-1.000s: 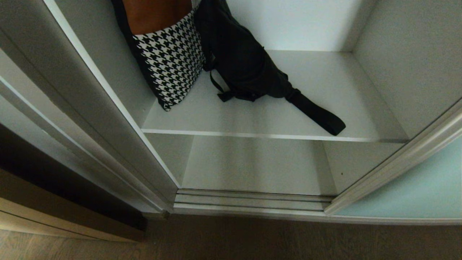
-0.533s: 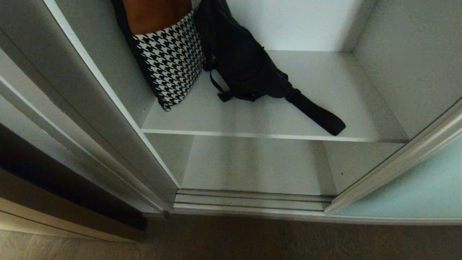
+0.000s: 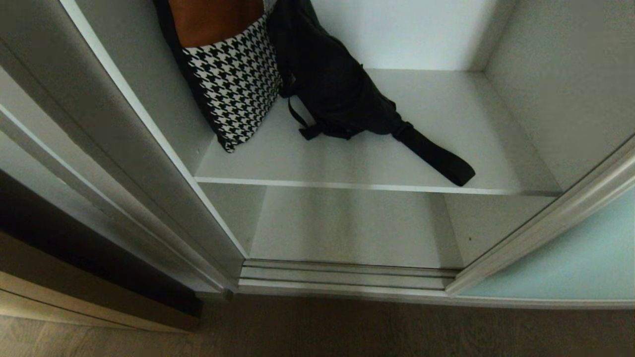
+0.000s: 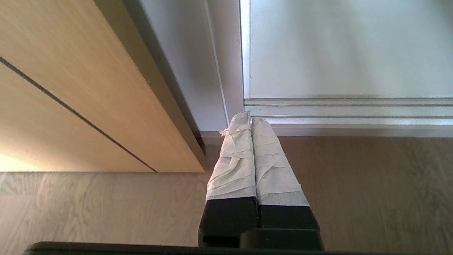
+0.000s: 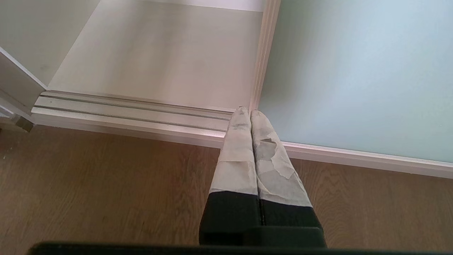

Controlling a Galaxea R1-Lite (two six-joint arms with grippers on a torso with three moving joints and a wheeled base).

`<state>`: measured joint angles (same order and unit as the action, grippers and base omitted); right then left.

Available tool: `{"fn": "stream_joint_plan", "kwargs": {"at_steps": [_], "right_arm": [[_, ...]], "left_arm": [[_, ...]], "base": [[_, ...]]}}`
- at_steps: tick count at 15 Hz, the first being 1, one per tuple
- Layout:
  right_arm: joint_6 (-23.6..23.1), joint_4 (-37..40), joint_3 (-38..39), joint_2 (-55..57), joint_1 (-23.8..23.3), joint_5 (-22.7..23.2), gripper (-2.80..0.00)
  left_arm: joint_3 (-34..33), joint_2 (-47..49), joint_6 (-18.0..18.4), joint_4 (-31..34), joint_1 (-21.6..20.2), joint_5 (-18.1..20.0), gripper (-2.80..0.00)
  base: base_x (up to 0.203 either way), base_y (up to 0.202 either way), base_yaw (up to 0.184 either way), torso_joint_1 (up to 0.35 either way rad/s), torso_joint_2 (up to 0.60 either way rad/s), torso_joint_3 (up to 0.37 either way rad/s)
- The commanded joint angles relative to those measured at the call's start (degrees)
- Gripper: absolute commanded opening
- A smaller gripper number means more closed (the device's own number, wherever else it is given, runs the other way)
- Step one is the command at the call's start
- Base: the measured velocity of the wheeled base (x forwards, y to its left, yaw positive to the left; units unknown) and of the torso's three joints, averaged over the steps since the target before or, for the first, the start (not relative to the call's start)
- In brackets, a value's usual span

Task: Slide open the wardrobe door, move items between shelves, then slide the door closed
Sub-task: Close the door

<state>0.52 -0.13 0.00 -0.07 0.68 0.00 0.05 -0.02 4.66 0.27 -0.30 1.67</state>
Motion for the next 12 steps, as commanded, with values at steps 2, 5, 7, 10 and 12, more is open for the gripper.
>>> {"fn": "stream_joint_plan", "kwargs": {"at_steps": [2,5,7,10,12], "right_arm": [[0.0,0.0,0.0,0.0,0.0,0.0,-2.80],[0.0,0.0,0.0,0.0,0.0,0.0,-2.80],[0.0,0.0,0.0,0.0,0.0,0.0,-2.80],[0.0,0.0,0.0,0.0,0.0,0.0,-2.80],[-0.2,0.1,0.0,-0.1,0.0,0.0,-2.80]], "left_arm": [[0.0,0.2,0.0,0.0,0.0,0.0,-2.80],[0.0,0.2,0.0,0.0,0.0,0.0,-2.80],[0.0,0.2,0.0,0.0,0.0,0.0,-2.80],[0.0,0.2,0.0,0.0,0.0,0.0,-2.80],[0.0,0.1,0.0,0.0,0.0,0.0,-2.80]], "base": [[0.000,0.000,0.000,0.000,0.00,0.000],[0.000,0.000,0.000,0.000,0.00,0.000],[0.000,0.000,0.000,0.000,0.00,0.000],[0.000,0.000,0.000,0.000,0.00,0.000],[0.000,0.000,0.000,0.000,0.00,0.000]]}}
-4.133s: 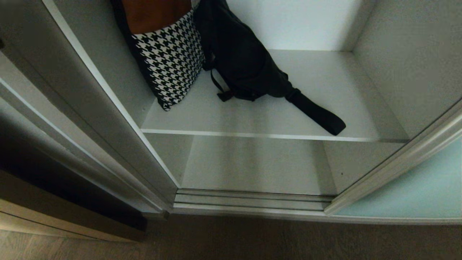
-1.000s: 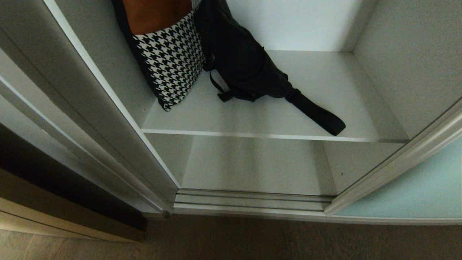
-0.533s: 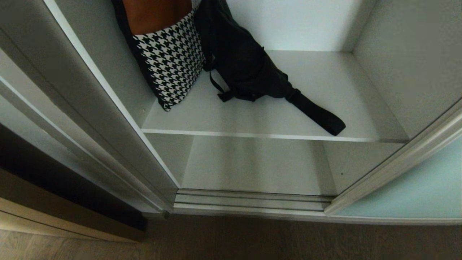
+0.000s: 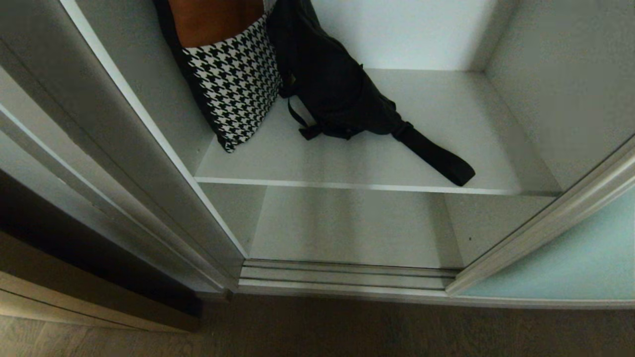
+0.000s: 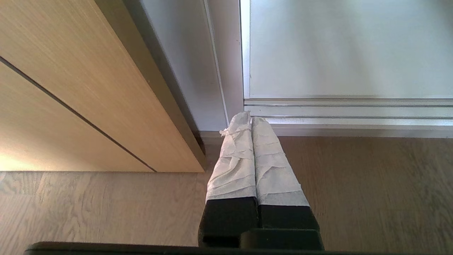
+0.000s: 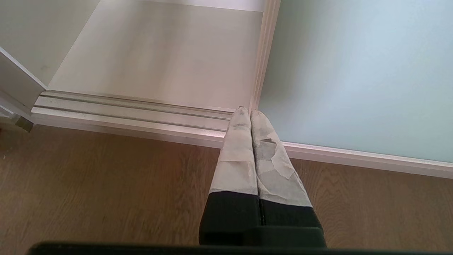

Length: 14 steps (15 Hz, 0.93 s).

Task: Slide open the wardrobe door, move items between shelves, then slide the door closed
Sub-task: Close the door

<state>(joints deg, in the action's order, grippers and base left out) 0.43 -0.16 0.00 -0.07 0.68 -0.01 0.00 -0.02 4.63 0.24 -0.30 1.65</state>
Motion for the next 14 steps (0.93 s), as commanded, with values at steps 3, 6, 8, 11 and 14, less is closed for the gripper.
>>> {"fn": "stream_joint_plan", "kwargs": {"at_steps": [3,6,8,11,14], "right_arm": [[-0.1,0.2,0.0,-0.1,0.0,-0.1,-2.80],[-0.6,-0.1,0.0,-0.1,0.0,0.0,-2.80],[-0.1,0.0,-3.9,0.0,0.0,0.1,-2.80],[0.9,7.3,-15.4,-0.1,0.0,-0.2,-2.80],[0.9,20.6,-30.8,0.0,0.0,1.0,-2.80]], "left_arm": [[0.0,0.1,0.0,0.0,0.0,0.0,-2.80],[0.0,0.2,0.0,0.0,0.0,0.0,-2.80],[0.0,0.2,0.0,0.0,0.0,0.0,-2.80],[0.0,0.2,0.0,0.0,0.0,0.0,-2.80],[0.0,0.2,0.0,0.0,0.0,0.0,-2.80]], "base": [[0.000,0.000,0.000,0.000,0.00,0.000],[0.000,0.000,0.000,0.000,0.00,0.000],[0.000,0.000,0.000,0.000,0.00,0.000],[0.000,0.000,0.000,0.000,0.00,0.000],[0.000,0.000,0.000,0.000,0.00,0.000]]}}
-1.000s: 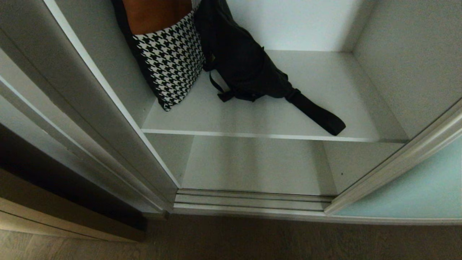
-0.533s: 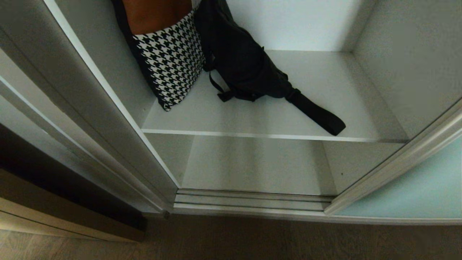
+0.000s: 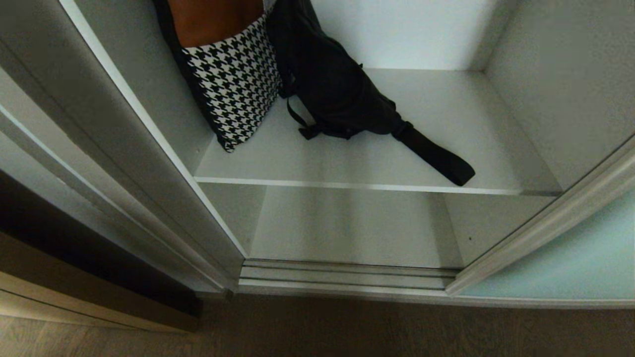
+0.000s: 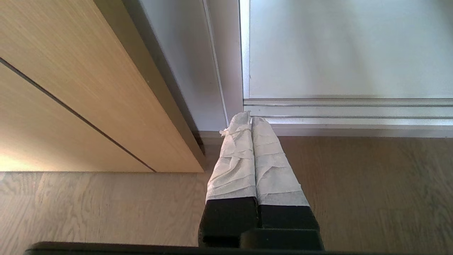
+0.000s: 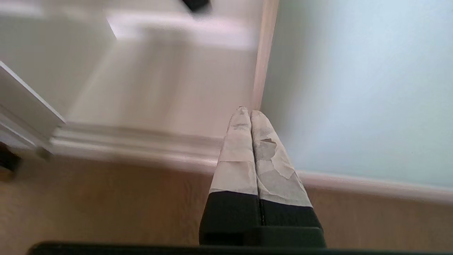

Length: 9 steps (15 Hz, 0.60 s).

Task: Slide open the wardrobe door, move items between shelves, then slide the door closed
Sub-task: Close the door

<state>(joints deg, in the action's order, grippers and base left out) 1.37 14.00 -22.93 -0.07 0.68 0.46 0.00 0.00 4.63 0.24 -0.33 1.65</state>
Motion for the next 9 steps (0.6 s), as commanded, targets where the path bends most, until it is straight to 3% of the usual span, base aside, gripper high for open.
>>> {"fn": "stream_joint_plan", "kwargs": {"at_steps": [1,5,7,9], "right_arm": [[-0.1,12.4,-13.4,0.2,0.0,1.4,-2.80],[-1.3,40.9,-37.1,3.1,0.0,3.4,-2.80],[-1.3,48.0,-44.8,7.6,0.0,3.5,-2.80],[-1.0,50.3,-49.7,12.8,0.0,2.0,-2.80]], "left_arm": [[0.0,0.2,0.0,0.0,0.0,0.0,-2.80],[0.0,0.1,0.0,0.0,0.0,0.0,-2.80],[0.0,0.2,0.0,0.0,0.0,0.0,-2.80],[0.0,0.2,0.0,0.0,0.1,0.0,-2.80]], "base": [[0.000,0.000,0.000,0.000,0.00,0.000],[0.000,0.000,0.000,0.000,0.00,0.000],[0.000,0.000,0.000,0.000,0.00,0.000],[0.000,0.000,0.000,0.000,0.00,0.000]]}}
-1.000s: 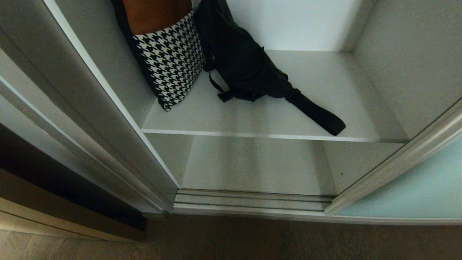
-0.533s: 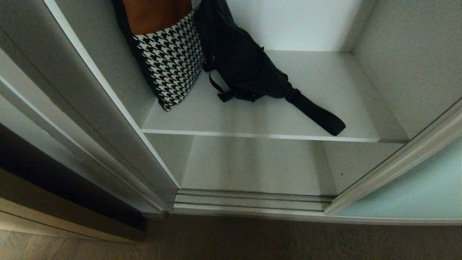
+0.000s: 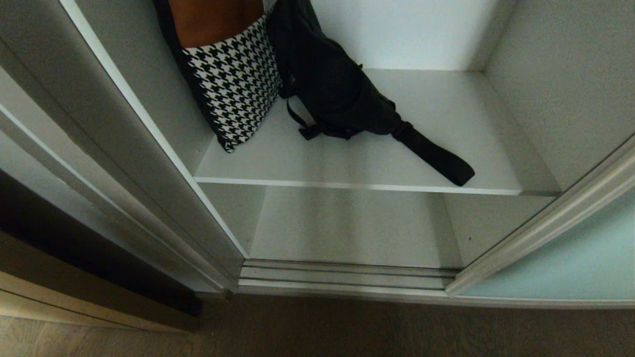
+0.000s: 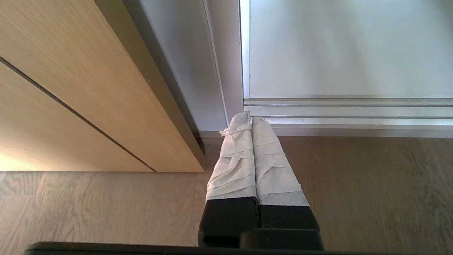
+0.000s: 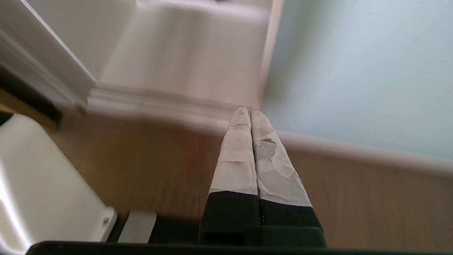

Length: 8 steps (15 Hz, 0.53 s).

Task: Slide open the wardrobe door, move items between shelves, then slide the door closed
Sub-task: Close the door

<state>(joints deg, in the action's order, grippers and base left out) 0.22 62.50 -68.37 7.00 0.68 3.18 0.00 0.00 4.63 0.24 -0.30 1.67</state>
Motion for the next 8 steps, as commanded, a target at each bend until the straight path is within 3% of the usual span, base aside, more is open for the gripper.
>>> {"fn": "stream_joint_plan", "kwargs": {"at_steps": [1,8], "right_arm": [[0.7,2.6,-6.3,8.0,0.1,-1.8,-2.80],[4.0,4.0,-21.7,21.2,2.1,-5.0,-2.80]], "left_arm": [[0.0,0.2,0.0,-0.1,0.0,0.0,-2.80],[0.0,0.2,0.0,0.0,0.0,0.0,-2.80]], "base": [[0.000,0.000,0.000,0.000,0.00,0.000],[0.000,0.000,0.000,0.000,0.00,0.000]]}}
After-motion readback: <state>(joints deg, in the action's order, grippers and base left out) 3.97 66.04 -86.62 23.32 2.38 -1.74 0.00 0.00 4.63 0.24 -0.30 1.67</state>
